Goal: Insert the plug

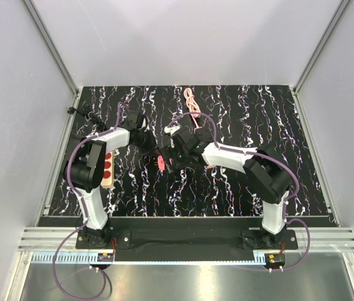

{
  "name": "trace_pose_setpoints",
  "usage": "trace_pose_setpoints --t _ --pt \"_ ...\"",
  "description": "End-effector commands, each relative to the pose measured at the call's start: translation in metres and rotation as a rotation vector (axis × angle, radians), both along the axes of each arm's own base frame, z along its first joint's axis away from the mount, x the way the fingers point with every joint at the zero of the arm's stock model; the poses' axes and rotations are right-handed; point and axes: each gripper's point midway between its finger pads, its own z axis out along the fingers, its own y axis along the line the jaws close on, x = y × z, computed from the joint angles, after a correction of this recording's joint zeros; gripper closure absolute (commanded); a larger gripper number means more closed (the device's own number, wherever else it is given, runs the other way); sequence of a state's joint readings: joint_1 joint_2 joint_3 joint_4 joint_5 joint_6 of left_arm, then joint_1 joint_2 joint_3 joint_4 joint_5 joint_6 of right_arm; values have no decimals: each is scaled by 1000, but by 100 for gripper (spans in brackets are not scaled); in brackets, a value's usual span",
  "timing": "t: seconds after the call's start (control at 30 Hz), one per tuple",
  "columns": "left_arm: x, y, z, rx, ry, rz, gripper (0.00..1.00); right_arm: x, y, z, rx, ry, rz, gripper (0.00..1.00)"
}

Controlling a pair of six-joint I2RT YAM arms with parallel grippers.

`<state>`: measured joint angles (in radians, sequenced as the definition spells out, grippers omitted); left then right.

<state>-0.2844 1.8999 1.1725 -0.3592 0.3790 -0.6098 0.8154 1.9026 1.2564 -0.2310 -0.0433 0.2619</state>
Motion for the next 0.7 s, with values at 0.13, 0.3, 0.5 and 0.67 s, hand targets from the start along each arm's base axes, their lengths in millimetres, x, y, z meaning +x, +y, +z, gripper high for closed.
trace_pose_setpoints --t 0.13,0.3,0.5,0.67 --pt "-26 17 -10 73 34 21 82 1 12 -16 -116 -94 166 7" --pt "-37 24 -16 95 55 46 84 -11 25 -17 -87 -89 176 7" --pt "-46 27 -16 101 60 46 85 -18 24 -37 -165 -114 197 10" --pt "-46 26 -12 89 54 52 86 -13 17 -40 -226 -162 185 17"
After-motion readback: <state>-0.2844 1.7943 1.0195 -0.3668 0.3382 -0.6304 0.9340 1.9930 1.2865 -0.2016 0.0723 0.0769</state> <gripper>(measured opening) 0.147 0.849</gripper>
